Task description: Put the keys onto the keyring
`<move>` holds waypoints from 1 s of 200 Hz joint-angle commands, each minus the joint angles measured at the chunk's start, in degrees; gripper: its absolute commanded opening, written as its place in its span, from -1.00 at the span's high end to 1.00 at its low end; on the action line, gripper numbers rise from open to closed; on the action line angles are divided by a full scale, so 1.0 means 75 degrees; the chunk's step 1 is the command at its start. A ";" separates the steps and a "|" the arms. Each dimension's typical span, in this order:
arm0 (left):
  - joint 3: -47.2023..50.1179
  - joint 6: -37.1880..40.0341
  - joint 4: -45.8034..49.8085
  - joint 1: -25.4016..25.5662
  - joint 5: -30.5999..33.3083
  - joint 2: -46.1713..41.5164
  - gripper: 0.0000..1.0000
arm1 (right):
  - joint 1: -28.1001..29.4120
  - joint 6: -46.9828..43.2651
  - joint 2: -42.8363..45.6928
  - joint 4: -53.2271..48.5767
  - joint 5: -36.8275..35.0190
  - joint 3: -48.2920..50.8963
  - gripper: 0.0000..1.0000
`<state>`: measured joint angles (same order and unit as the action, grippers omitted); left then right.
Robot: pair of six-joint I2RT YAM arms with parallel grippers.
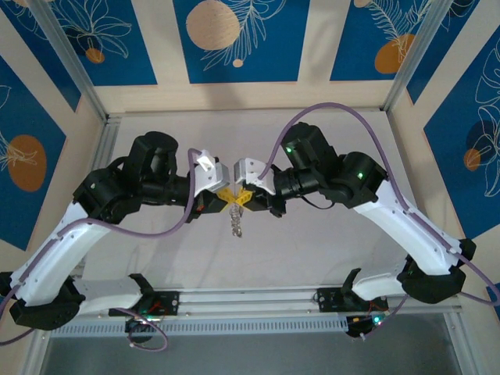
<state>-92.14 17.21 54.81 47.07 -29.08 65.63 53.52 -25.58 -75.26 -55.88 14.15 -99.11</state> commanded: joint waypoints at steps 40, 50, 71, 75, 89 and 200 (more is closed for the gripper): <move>0.0611 -0.0662 -0.1402 0.0017 -0.0316 -0.0698 1.00 | -0.0203 0.0549 0.0475 0.0583 0.0551 0.0606 0.58; 0.0735 -0.0769 -0.1576 0.0023 -0.0384 -0.0805 1.00 | -0.0244 0.0595 0.0565 0.0711 0.0574 0.0729 0.66; 0.0745 -0.0844 -0.1607 0.0020 -0.0475 -0.0838 1.00 | -0.0325 0.0665 0.0689 0.0928 0.0731 0.0886 0.70; 0.0734 -0.0845 -0.1601 0.0017 -0.0476 -0.0834 1.00 | -0.0347 0.0680 0.0695 0.0942 0.0773 0.0887 0.73; 0.0730 -0.0860 -0.1606 0.0019 -0.0482 -0.0839 1.00 | -0.0408 0.0703 0.0707 0.0996 0.0890 0.0882 0.87; 0.1158 -0.1285 -0.2690 0.0018 -0.0898 -0.0991 1.00 | -0.0570 0.0973 0.0463 0.1520 0.1463 0.1277 1.00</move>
<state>-84.60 9.32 41.15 47.05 -32.16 59.24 49.45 -19.77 -70.72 -46.63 23.00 -90.30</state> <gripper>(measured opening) 0.046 0.049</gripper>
